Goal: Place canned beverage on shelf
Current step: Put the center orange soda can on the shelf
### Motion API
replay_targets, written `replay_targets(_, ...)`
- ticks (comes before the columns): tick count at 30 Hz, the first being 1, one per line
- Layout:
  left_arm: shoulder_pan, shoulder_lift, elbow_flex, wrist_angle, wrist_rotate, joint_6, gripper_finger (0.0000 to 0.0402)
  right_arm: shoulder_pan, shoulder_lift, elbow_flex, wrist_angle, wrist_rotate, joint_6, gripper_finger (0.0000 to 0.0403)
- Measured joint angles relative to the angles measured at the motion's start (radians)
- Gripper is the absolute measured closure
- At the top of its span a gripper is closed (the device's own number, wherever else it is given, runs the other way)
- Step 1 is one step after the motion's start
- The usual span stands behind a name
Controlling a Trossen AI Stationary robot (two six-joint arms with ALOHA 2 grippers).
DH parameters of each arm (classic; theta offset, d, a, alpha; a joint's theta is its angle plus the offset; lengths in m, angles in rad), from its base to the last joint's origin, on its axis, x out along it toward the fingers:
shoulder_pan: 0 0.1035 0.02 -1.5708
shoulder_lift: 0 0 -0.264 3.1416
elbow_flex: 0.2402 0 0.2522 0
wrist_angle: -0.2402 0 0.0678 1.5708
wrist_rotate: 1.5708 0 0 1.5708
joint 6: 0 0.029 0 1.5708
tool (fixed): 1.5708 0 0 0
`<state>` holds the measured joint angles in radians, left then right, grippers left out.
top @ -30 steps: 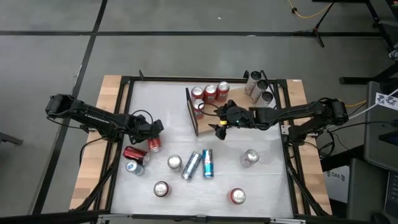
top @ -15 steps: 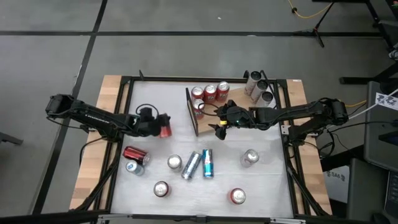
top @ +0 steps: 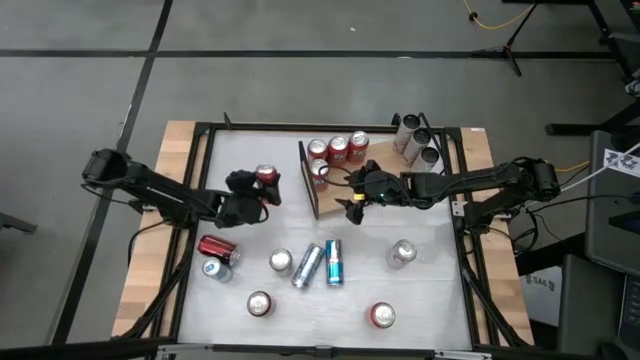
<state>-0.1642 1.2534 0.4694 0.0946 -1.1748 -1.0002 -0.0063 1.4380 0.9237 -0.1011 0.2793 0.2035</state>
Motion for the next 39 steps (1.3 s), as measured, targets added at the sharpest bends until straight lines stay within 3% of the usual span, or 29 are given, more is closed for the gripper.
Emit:
replay_targets(8, -0.047, 0.242, 0.001, 0.225, -0.172, 0.05, 0.0117, 0.0, 0.0, 0.0, 0.006, 0.043, 0.0, 0.0062)
replay_targets(18, -0.046, 0.424, 0.001, 0.356, -0.209, 0.068, 0.0116, 0.0, 0.0, 0.0, 0.026, 0.043, 0.0, 0.0062)
replay_targets(28, -0.076, 0.446, 0.002, 0.366, -0.217, 0.137, 0.0085, 0.0, 0.0, 0.0, 0.05, 0.043, 0.0, 0.0062)
replay_targets(39, -0.124, 0.446, 0.002, 0.37, -0.2, 0.14, 0.0081, 0.0, 0.0, 0.0, 0.048, 0.043, 0.0, 0.0062)
